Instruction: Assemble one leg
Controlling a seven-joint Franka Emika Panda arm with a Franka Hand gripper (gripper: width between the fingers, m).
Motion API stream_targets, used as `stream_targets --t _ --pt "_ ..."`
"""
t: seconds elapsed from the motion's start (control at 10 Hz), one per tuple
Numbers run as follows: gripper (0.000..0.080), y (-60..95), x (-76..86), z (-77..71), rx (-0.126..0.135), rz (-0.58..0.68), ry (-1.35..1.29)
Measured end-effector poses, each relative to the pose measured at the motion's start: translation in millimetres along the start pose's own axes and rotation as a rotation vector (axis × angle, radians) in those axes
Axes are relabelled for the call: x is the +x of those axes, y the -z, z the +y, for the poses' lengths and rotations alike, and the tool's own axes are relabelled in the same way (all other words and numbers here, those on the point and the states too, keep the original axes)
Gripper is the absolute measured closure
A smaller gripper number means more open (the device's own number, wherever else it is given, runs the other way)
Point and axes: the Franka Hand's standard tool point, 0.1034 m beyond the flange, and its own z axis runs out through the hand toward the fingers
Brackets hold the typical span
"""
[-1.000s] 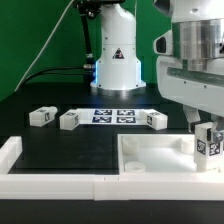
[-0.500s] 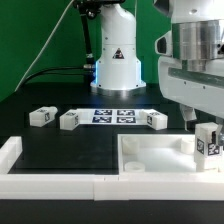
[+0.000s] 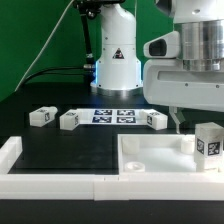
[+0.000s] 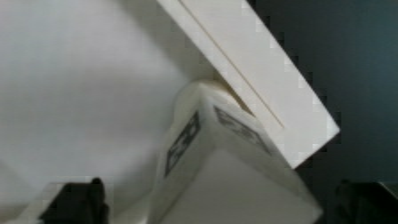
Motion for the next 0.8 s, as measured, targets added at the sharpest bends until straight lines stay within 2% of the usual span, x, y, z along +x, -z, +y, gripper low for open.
stream_targets --t 0.5,0.7,0.8 --pt "0.0151 -6.7 -9.8 -7.4 0.001 -0.011 0.542" --pt "0.0151 -6.2 -9.8 -7.7 -0.009 -0.008 0.693" --pt "0.0313 -6.6 -9.1 -6.5 -0.012 -0.008 0.737"
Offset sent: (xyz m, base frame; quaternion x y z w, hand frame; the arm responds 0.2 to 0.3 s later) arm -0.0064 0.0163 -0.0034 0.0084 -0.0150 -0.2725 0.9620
